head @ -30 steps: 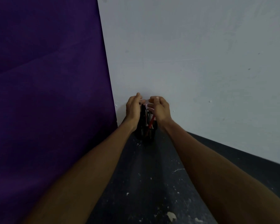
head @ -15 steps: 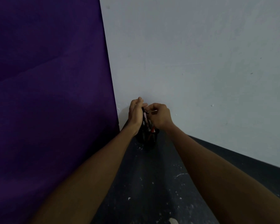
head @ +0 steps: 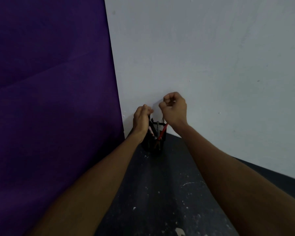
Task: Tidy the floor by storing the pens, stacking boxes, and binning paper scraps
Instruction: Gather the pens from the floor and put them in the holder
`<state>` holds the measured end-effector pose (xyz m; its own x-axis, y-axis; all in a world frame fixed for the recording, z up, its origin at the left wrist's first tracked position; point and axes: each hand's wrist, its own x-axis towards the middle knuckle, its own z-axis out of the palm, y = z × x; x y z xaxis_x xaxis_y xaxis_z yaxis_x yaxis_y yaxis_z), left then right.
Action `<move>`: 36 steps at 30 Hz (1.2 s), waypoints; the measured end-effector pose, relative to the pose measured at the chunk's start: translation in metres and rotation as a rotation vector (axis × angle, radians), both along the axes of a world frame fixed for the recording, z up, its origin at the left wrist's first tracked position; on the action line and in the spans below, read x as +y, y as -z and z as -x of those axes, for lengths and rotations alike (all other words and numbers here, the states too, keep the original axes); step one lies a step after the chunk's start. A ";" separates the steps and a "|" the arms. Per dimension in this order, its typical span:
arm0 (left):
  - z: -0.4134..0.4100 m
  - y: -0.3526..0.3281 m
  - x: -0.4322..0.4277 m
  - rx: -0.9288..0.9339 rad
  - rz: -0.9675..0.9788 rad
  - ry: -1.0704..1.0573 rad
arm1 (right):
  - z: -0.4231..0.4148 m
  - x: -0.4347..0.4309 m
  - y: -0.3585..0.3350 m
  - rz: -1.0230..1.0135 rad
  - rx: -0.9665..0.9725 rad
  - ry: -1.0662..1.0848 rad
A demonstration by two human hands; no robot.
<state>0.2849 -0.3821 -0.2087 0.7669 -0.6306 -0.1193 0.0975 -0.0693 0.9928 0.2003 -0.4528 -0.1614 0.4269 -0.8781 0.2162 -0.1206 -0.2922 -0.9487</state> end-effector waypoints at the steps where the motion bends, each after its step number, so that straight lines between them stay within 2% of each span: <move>1: -0.001 0.000 0.000 -0.009 -0.006 0.004 | 0.000 -0.001 -0.005 -0.004 -0.021 0.010; 7: -0.005 0.005 0.006 -0.035 -0.081 0.048 | 0.003 0.005 -0.014 -0.045 -0.034 -0.012; 16: 0.000 0.004 0.010 -0.060 -0.140 0.079 | 0.008 0.007 -0.034 0.009 -0.091 0.028; 22: 0.002 -0.003 0.009 -0.078 -0.197 0.099 | 0.016 0.005 -0.014 -0.032 0.123 -0.075; 26: 0.001 -0.005 0.015 -0.079 -0.222 0.097 | 0.024 0.002 -0.001 -0.051 0.148 -0.013; 36: 0.001 -0.023 0.055 -0.069 -0.192 0.081 | 0.041 0.035 0.000 -0.090 0.282 -0.019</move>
